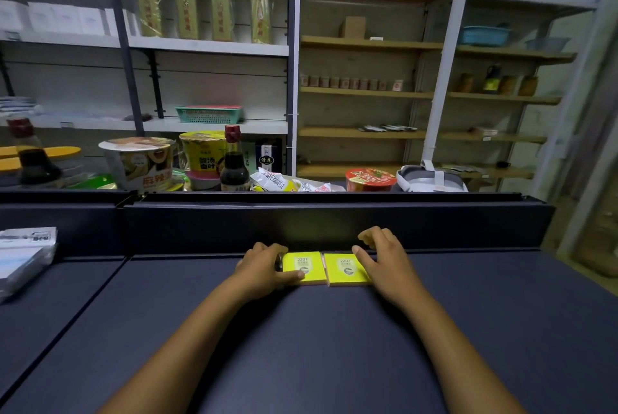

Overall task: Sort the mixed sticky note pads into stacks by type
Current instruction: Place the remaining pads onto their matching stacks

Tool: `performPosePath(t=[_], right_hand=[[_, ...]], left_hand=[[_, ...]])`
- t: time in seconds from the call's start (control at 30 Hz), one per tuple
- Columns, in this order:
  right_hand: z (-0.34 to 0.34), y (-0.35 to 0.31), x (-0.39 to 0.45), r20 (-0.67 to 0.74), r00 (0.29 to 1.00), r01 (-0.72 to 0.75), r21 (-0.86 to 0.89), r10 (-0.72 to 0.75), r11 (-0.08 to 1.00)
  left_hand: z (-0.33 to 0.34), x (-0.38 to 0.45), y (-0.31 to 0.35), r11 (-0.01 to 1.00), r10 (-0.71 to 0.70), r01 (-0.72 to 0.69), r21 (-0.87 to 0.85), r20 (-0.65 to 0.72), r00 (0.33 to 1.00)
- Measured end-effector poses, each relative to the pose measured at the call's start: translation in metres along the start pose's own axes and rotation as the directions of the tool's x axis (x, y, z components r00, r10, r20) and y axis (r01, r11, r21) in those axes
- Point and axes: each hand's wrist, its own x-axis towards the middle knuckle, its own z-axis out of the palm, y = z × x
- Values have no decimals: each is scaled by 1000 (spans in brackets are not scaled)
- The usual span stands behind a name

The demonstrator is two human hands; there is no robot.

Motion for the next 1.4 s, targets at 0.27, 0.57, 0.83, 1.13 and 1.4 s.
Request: performPosePath(t=[0.27, 0.57, 0.83, 1.13, 1.4], right_hand=[[-3, 3, -2, 58, 998, -41, 21, 40, 999], [-4, 4, -2, 89, 995, -46, 43, 42, 998], [-8, 5, -4, 257, 965, -56, 33, 46, 998], [-10, 10, 0, 396, 908, -113, -78, 135, 990], [-10, 14, -2, 380, 916, -128, -34, 131, 991]], left_hand=[[-4, -2, 0, 972, 21, -25, -233, -21, 1000], [-11, -7, 11, 926, 96, -171, -337, -226, 969], [-21, -28, 23, 714, 50, -297, -634, -377, 925], [-23, -29, 19, 681, 6, -273, -679, -368, 930], [-17, -28, 16, 723, 12, -258, -641, -361, 932]])
